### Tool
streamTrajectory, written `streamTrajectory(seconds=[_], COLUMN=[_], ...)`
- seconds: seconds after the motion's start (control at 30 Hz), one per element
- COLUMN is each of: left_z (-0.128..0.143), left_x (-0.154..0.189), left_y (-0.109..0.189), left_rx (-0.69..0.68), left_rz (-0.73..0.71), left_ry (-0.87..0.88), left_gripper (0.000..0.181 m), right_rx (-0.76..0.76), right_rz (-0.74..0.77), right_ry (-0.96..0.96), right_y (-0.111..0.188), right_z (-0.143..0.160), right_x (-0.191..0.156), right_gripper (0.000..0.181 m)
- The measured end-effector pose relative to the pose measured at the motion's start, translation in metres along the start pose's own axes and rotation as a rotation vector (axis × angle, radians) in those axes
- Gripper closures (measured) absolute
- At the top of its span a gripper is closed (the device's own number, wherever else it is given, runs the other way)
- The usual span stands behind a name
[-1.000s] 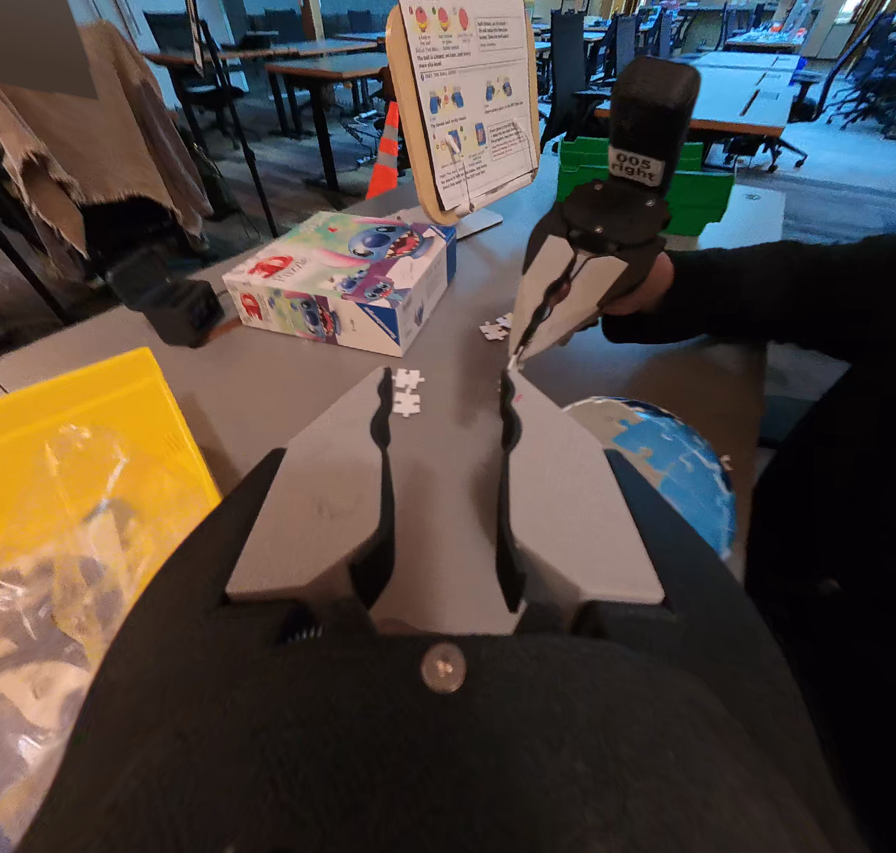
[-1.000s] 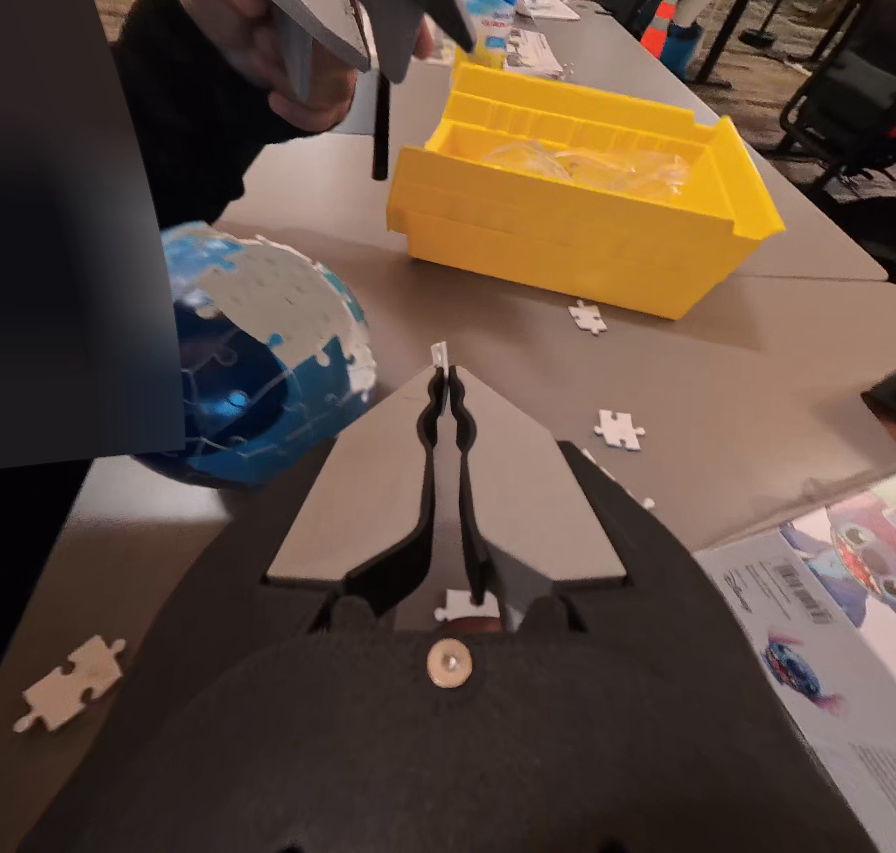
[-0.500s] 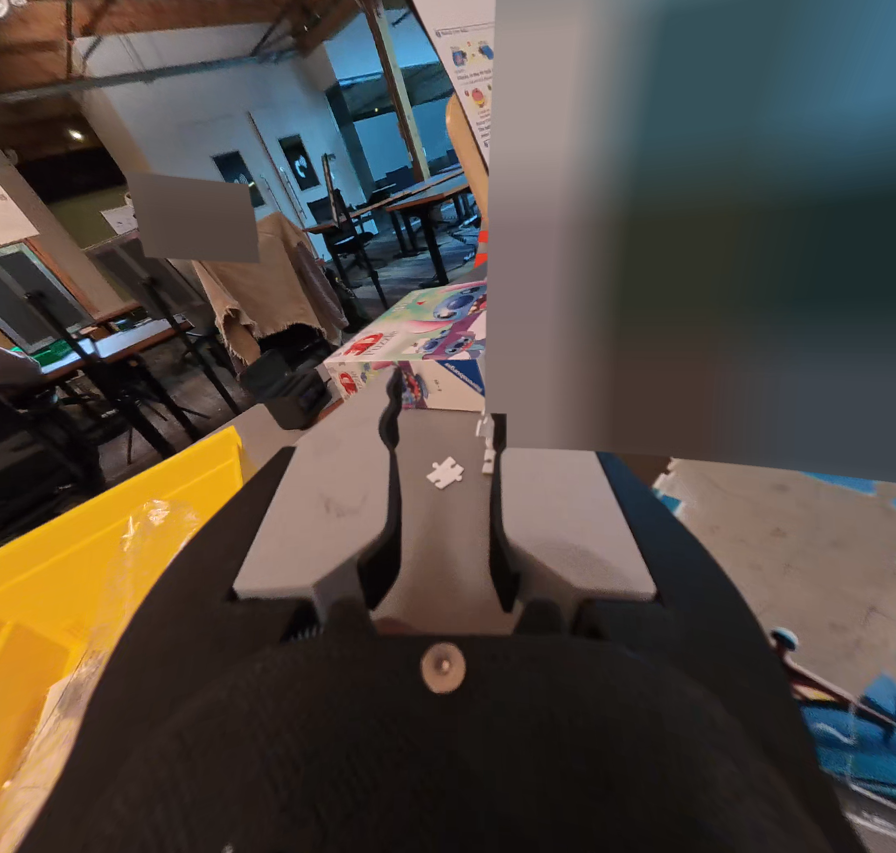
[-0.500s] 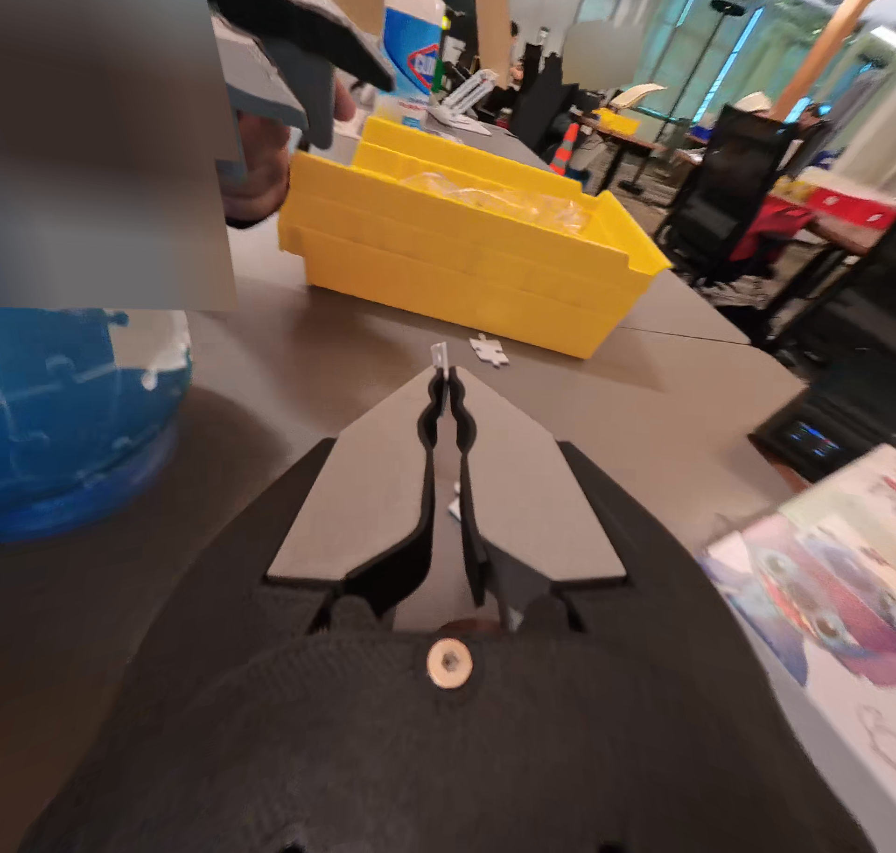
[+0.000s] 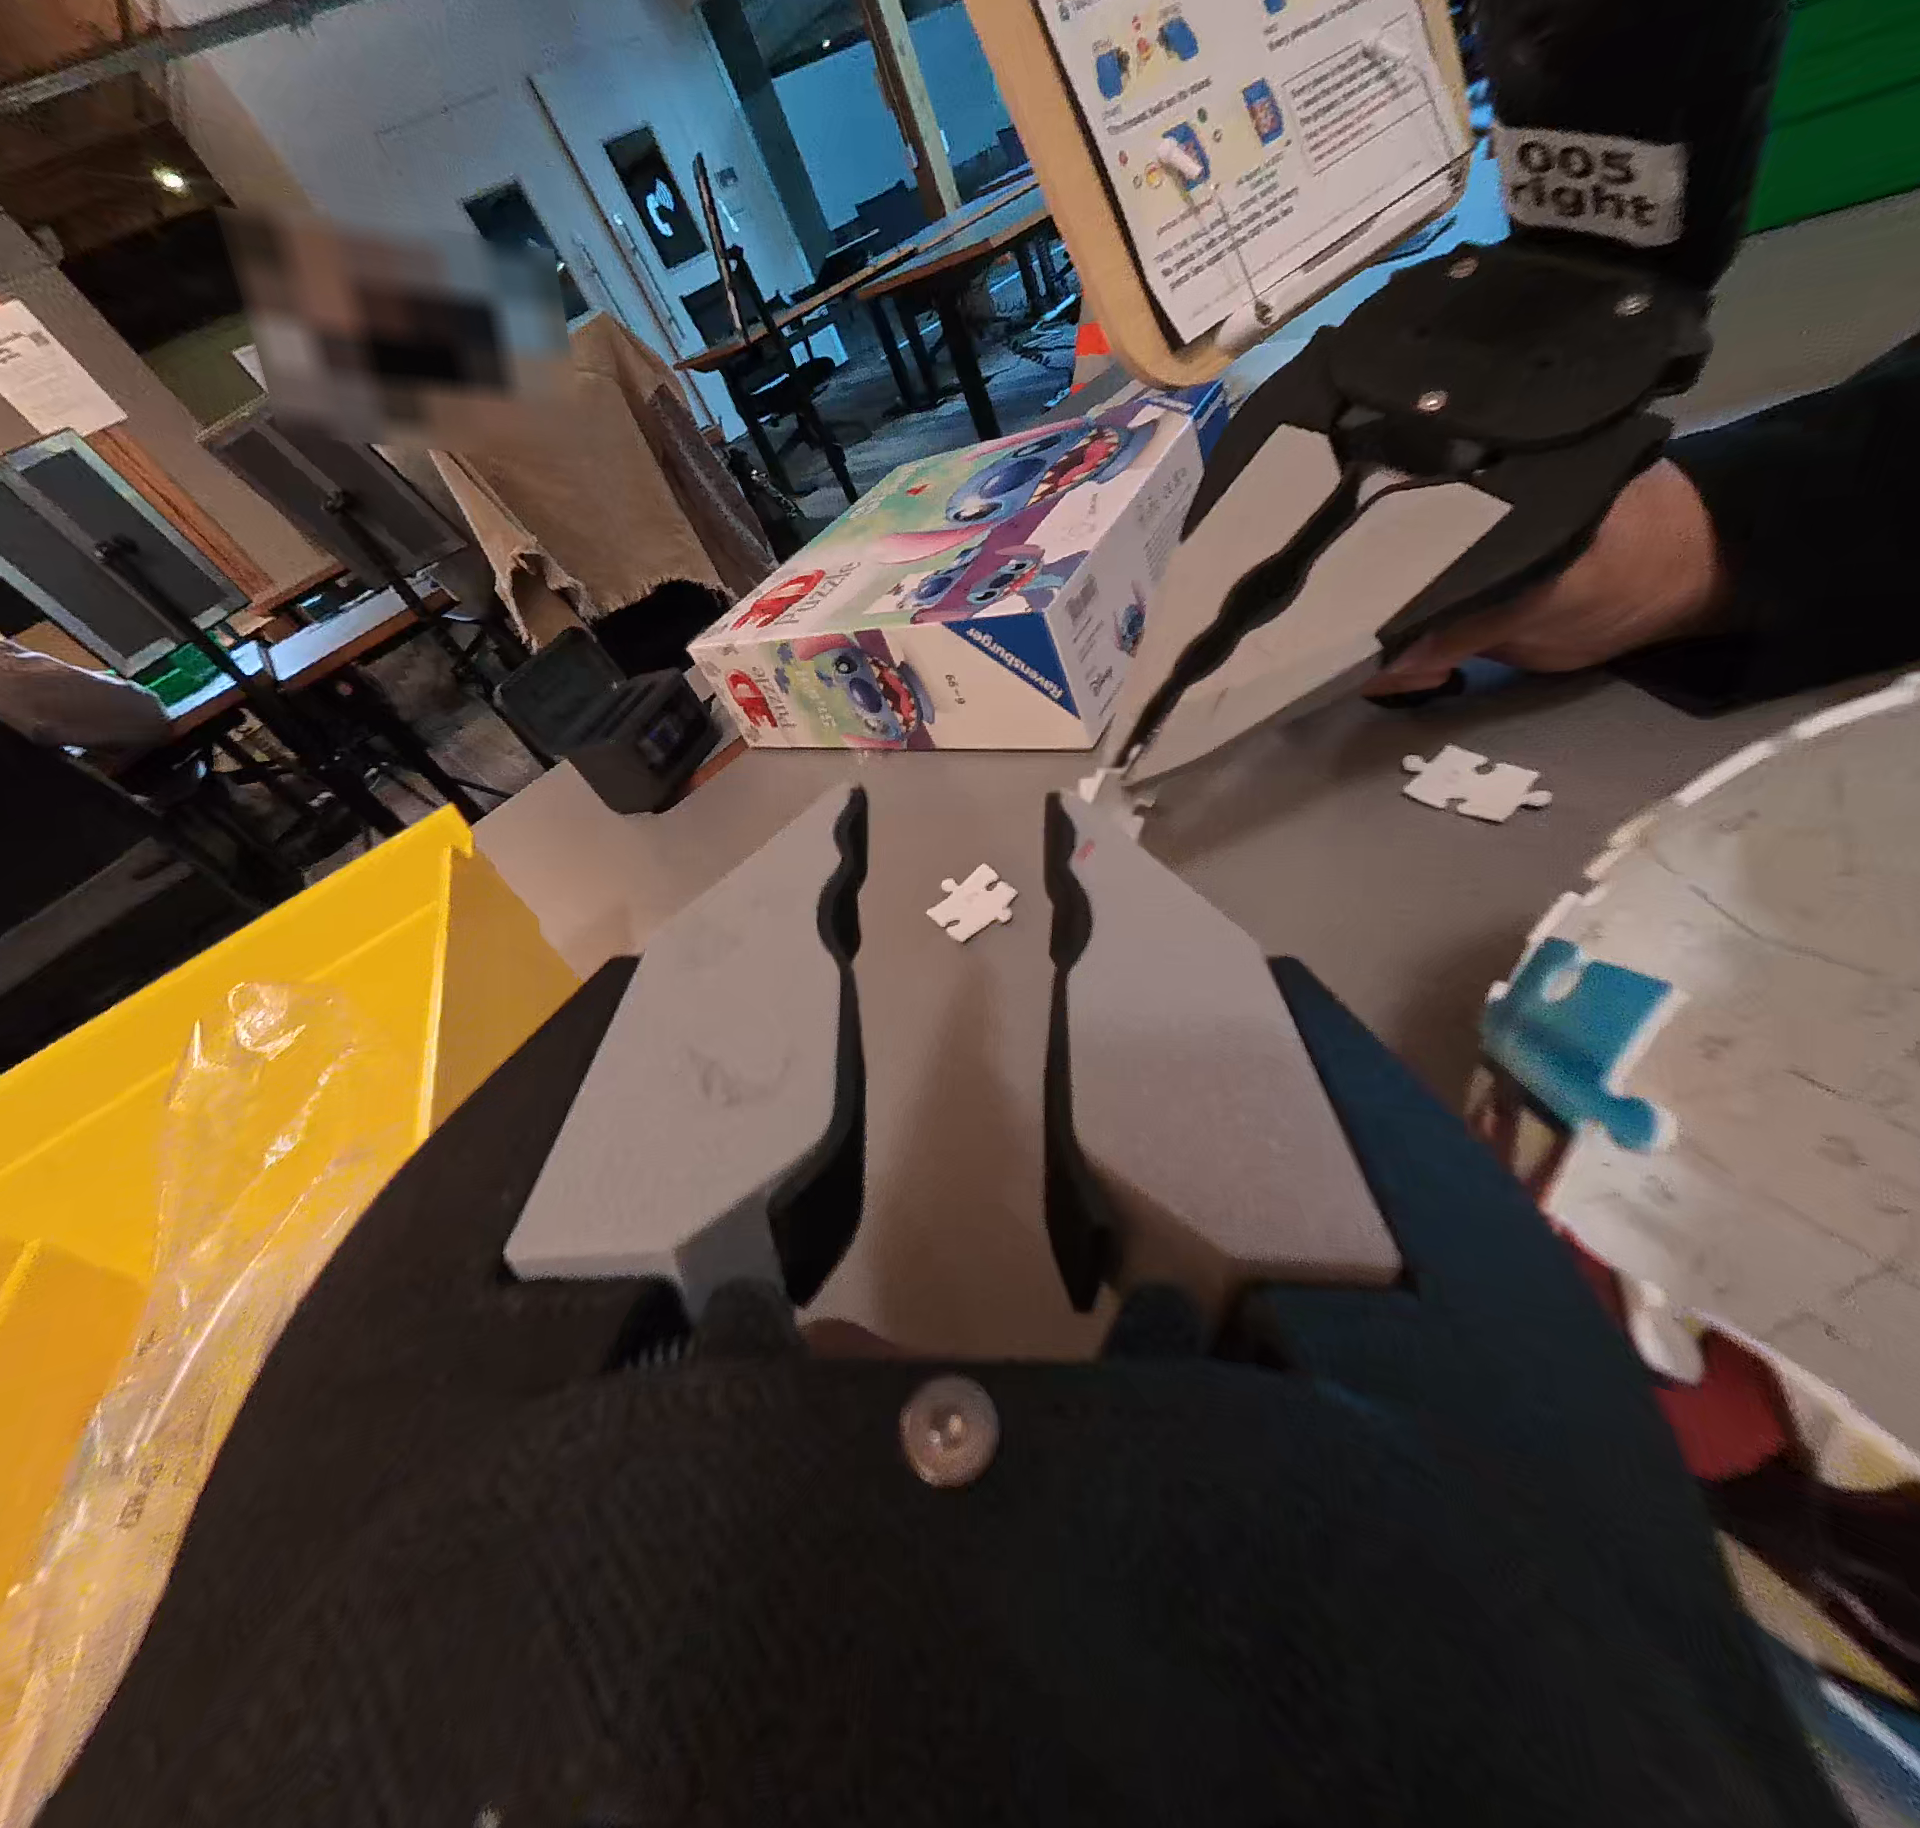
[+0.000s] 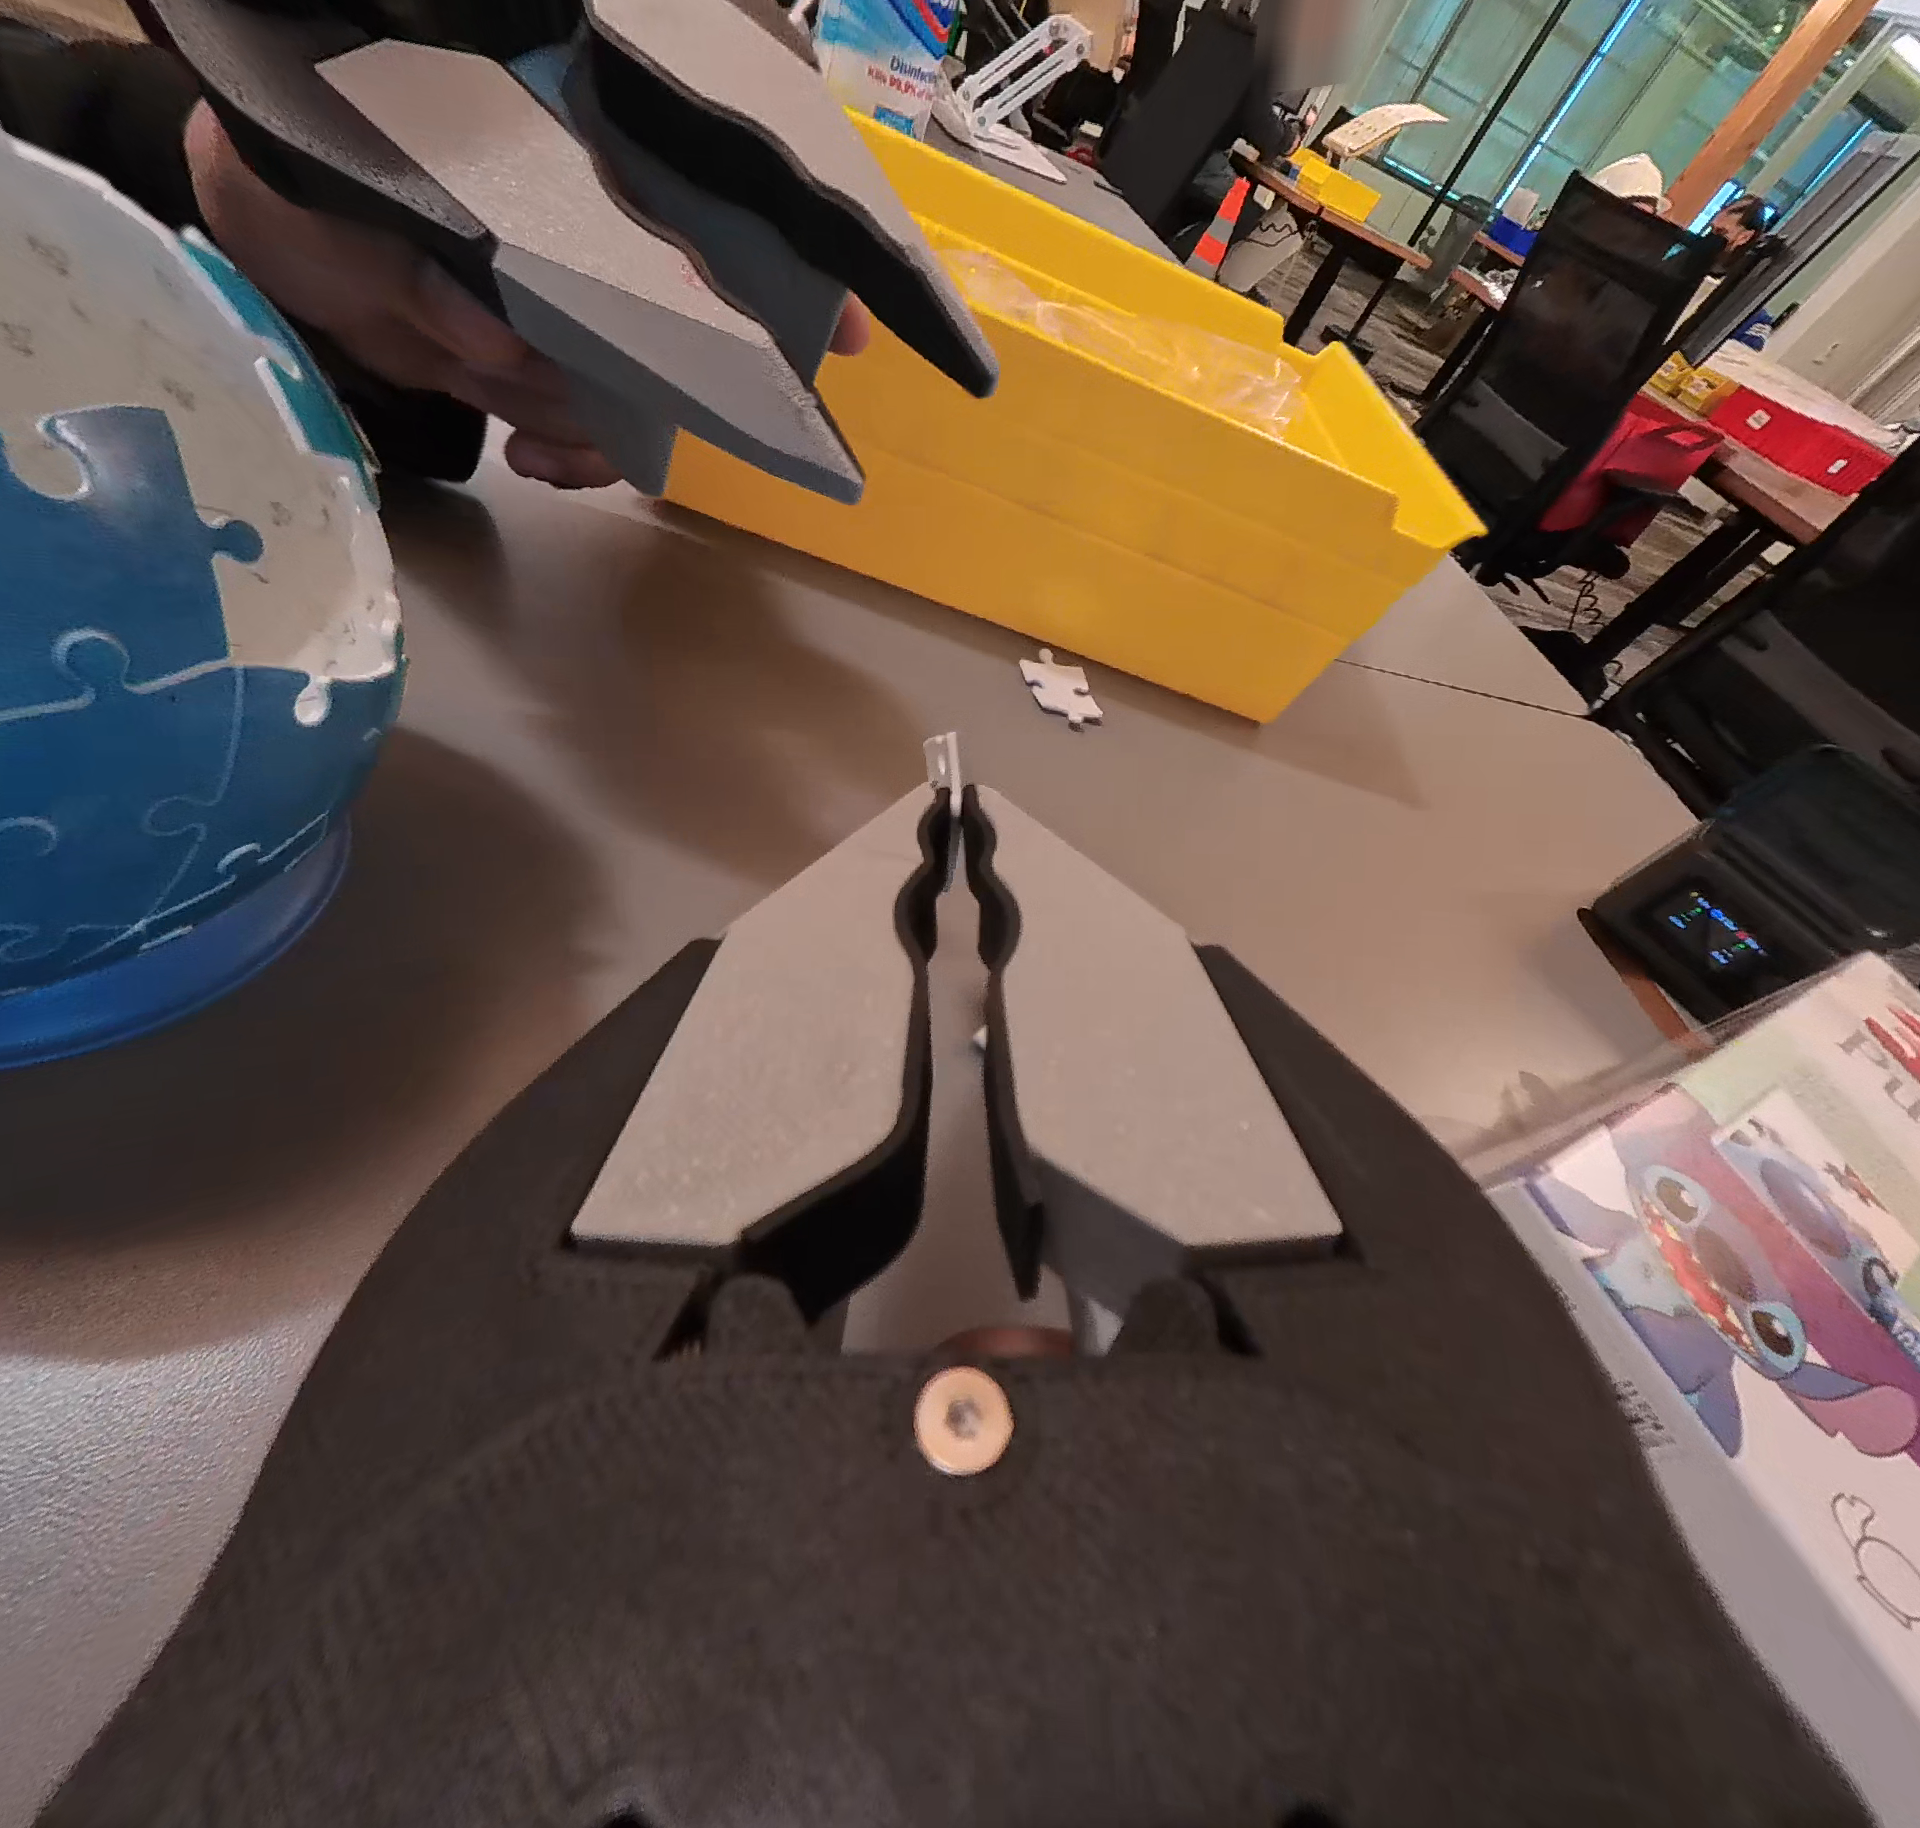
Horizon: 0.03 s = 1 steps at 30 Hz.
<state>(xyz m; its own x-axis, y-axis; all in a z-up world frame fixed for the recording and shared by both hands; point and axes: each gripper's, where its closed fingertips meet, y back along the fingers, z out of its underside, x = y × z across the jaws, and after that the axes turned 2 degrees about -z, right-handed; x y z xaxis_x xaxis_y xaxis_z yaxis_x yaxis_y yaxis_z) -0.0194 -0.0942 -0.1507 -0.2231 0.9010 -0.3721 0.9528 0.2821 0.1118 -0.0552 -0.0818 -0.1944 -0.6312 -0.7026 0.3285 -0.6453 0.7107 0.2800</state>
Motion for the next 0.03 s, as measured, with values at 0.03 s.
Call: streamTrajectory(seconds=[0.03], left_z=[0.0012], left_x=[-0.0002], left_y=[-0.0009], left_rx=[-0.002], left_rz=[-0.008], left_ry=[-0.009], left_gripper=[0.150], right_rx=[-0.005], right_rz=[-0.001], right_ry=[0.005], right_y=[-0.0009], right_z=[0.0007], right_x=[-0.0006], right_gripper=[0.181])
